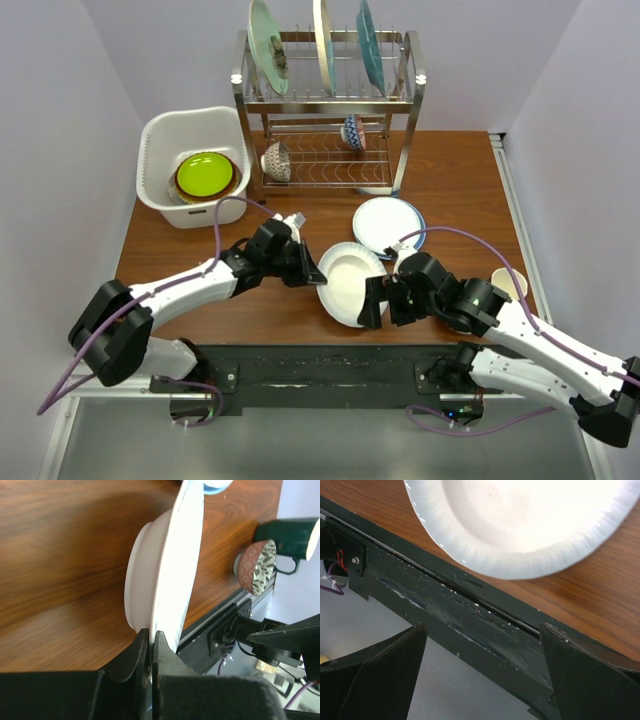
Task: Place the plates into the plastic bin on the countertop
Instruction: Pick up the plate at the center of the board.
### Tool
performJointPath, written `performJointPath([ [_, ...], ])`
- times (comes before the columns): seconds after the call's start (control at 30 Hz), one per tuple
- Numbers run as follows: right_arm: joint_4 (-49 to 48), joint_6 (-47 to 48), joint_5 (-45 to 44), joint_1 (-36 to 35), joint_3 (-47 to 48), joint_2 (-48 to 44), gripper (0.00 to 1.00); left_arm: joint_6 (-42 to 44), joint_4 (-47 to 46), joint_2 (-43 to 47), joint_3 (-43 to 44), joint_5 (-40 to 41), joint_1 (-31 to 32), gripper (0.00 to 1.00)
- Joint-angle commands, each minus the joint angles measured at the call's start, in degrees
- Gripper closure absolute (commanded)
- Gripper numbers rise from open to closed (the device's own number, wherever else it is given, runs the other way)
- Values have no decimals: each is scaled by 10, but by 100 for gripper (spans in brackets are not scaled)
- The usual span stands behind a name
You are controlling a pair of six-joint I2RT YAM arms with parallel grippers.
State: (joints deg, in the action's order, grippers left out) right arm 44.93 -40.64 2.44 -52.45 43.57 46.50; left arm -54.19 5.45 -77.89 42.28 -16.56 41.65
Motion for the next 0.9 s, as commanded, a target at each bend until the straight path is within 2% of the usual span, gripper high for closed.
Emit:
performJointPath([
  [0.0, -22, -7, 3, 0, -4, 3, 1, 23, 12, 55, -2, 18, -26, 100],
  [0.37, -33, -7, 11, 0, -9, 11, 1, 19, 55, 166, -24, 10, -92, 100],
  [0.5, -39, -9, 13, 0, -12, 13, 1, 30, 96, 202, -16, 12, -116, 100],
  [0.87, -43, -9, 14, 0, -18, 15, 1, 85, 174, 253, 22, -28, -236, 100],
])
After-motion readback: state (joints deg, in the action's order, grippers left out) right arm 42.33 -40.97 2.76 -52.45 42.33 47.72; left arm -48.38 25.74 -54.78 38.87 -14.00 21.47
